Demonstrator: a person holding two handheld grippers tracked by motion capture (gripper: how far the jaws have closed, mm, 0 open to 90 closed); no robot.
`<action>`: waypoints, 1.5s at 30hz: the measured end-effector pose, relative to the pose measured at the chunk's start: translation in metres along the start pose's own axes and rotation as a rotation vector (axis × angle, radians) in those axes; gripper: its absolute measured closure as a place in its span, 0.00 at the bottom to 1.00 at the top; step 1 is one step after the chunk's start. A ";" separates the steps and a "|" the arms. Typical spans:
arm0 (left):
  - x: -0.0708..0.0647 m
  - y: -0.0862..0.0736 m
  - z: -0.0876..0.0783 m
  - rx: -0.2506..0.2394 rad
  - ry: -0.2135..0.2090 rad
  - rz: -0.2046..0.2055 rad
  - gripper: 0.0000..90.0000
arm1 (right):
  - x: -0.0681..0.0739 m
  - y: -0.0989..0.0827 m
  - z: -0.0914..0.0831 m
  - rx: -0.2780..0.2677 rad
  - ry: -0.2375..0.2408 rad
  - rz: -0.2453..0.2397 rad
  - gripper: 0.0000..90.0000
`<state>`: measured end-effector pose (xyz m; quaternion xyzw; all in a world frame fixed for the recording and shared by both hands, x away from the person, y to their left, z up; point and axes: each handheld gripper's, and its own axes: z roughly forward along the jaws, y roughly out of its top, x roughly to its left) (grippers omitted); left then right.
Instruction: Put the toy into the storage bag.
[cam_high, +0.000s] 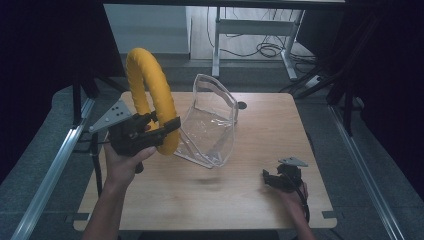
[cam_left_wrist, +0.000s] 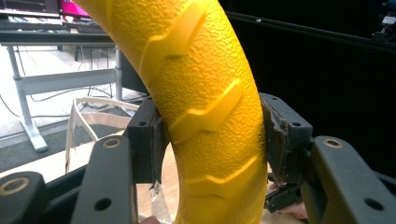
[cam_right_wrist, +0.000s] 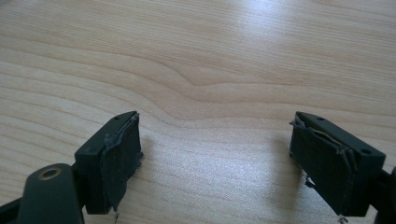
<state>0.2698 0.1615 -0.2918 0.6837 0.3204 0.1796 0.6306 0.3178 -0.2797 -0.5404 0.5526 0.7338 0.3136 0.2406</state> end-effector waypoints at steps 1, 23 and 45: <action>0.000 0.001 0.001 -0.001 -0.001 0.002 0.52 | 0.000 0.000 0.000 0.001 0.001 0.001 0.18; -0.008 0.021 0.017 -0.016 -0.018 0.025 0.52 | 0.000 0.000 0.000 0.002 0.000 0.002 0.19; -0.032 0.041 0.040 -0.015 -0.074 0.075 0.52 | 0.000 0.000 0.000 0.002 0.001 0.003 0.19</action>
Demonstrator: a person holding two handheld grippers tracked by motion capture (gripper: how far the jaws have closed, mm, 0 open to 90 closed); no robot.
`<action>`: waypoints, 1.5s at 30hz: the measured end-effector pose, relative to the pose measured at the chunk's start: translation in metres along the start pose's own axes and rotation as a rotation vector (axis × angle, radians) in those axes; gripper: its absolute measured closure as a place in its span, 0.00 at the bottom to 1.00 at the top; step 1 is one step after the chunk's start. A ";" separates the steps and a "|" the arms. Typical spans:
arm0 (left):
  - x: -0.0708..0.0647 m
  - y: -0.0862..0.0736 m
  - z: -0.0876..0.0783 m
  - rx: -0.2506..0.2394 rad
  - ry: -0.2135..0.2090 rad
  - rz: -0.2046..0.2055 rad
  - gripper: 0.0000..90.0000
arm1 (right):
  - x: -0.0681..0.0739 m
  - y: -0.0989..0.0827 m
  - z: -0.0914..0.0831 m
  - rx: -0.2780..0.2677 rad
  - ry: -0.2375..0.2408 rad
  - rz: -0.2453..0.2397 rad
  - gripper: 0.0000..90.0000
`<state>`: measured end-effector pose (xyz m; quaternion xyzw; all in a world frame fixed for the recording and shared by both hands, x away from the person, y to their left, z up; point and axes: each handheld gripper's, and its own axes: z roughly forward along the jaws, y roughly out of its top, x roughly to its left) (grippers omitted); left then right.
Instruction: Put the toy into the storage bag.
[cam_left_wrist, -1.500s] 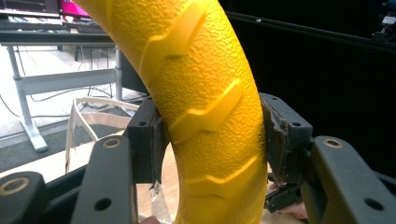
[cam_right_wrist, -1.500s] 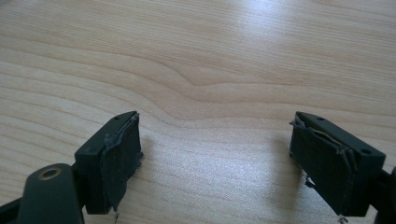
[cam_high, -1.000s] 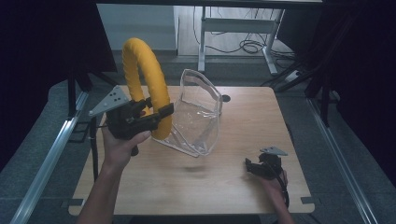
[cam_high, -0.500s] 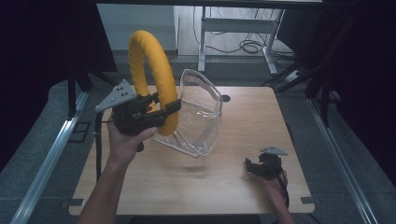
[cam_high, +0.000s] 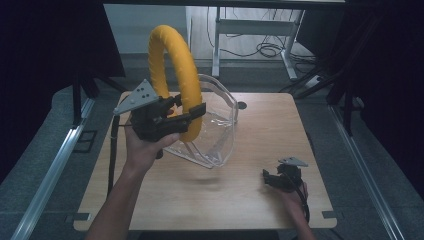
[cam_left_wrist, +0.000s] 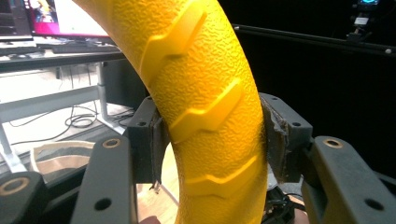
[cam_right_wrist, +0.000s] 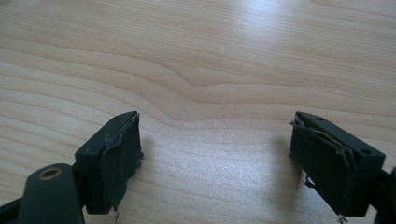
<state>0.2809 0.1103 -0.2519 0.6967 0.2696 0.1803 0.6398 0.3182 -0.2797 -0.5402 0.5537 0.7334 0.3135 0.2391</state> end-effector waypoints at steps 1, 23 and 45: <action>-0.002 0.002 0.003 0.002 -0.008 0.003 0.52 | 0.000 0.000 0.000 0.000 0.000 0.000 0.19; -0.017 0.011 0.037 0.011 -0.079 0.010 0.52 | 0.000 0.000 0.000 -0.001 -0.001 -0.003 0.19; -0.018 -0.005 0.082 0.035 -0.147 -0.034 0.52 | 0.000 0.000 0.000 -0.002 -0.001 -0.001 0.19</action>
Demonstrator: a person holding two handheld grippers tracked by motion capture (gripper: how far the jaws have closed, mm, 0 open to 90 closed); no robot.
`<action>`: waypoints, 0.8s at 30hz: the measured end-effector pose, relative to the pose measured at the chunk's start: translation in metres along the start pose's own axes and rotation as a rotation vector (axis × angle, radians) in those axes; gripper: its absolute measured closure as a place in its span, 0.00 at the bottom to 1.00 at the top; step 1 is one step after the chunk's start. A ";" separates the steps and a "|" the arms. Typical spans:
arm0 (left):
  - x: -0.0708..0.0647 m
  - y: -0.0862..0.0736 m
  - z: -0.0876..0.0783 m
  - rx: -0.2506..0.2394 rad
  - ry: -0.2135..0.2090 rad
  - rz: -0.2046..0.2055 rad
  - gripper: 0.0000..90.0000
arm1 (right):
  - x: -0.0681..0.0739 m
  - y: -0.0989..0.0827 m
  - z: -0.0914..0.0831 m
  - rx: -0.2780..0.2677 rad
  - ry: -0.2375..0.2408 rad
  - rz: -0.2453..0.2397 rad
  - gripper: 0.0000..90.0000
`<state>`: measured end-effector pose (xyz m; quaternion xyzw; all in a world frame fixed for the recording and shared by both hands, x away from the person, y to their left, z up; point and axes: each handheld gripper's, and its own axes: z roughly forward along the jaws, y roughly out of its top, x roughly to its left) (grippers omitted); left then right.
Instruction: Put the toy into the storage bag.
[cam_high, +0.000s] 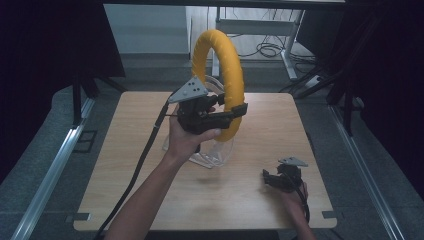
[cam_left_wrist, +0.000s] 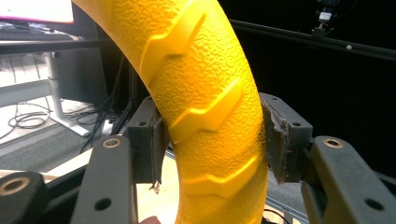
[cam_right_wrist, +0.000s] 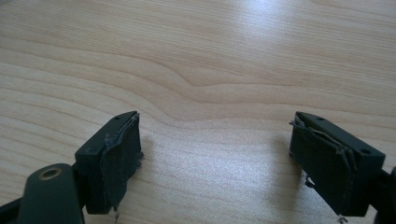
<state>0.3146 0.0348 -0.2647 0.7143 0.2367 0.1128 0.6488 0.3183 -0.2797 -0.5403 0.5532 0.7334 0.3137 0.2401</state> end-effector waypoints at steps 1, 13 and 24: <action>0.000 0.000 0.000 0.000 0.000 0.000 0.52 | 0.000 0.000 0.000 0.000 0.000 0.000 0.19; 0.010 -0.014 0.013 0.042 0.009 -0.015 0.52 | 0.000 0.000 0.000 -0.002 -0.002 -0.003 0.19; 0.026 -0.034 0.017 0.064 0.025 -0.068 0.52 | 0.000 0.000 0.000 -0.001 -0.002 0.000 0.19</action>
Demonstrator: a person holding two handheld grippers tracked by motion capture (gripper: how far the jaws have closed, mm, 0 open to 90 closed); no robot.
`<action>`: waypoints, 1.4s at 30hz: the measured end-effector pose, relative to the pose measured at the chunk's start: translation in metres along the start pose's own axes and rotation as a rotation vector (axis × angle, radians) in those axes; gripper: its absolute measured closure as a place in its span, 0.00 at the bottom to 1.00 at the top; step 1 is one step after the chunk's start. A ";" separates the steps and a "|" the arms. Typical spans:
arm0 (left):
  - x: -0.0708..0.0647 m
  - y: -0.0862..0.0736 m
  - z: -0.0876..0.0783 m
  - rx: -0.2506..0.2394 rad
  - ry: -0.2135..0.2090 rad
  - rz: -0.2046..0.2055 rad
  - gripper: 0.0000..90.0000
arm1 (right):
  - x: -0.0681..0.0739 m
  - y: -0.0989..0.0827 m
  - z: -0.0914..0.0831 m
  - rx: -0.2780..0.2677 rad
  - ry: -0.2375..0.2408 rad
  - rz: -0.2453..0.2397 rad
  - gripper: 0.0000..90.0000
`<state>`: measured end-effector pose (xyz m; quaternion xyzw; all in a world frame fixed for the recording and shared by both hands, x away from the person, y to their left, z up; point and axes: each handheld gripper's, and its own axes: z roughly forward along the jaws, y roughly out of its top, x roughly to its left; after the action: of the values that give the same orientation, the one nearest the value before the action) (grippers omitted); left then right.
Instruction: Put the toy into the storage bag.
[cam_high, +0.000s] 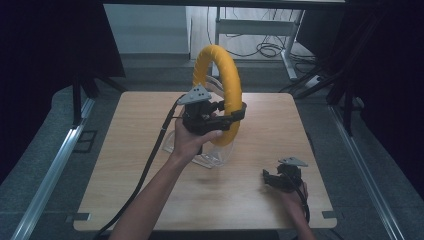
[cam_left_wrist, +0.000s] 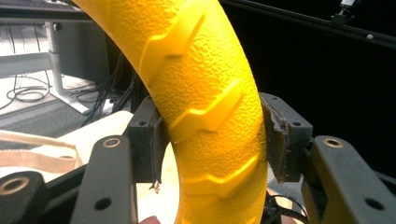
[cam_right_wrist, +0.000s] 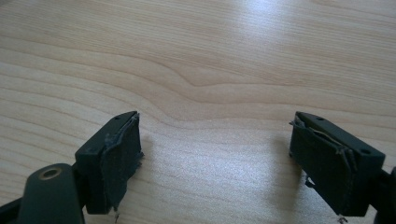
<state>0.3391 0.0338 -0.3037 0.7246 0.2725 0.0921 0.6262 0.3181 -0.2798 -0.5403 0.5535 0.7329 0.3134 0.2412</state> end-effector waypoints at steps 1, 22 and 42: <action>0.002 -0.002 0.000 0.001 0.003 -0.005 0.52 | 0.000 0.000 0.000 0.000 0.000 -0.001 0.19; 0.029 -0.043 0.006 0.065 0.036 -0.091 0.52 | 0.000 0.000 0.000 0.001 0.002 0.002 0.19; 0.053 -0.068 0.016 0.143 0.118 -0.169 0.52 | -0.001 0.000 -0.001 0.000 -0.003 0.005 0.21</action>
<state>0.3724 0.0517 -0.3834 0.7352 0.3750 0.0617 0.5613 0.3178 -0.2806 -0.5400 0.5559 0.7311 0.3133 0.2416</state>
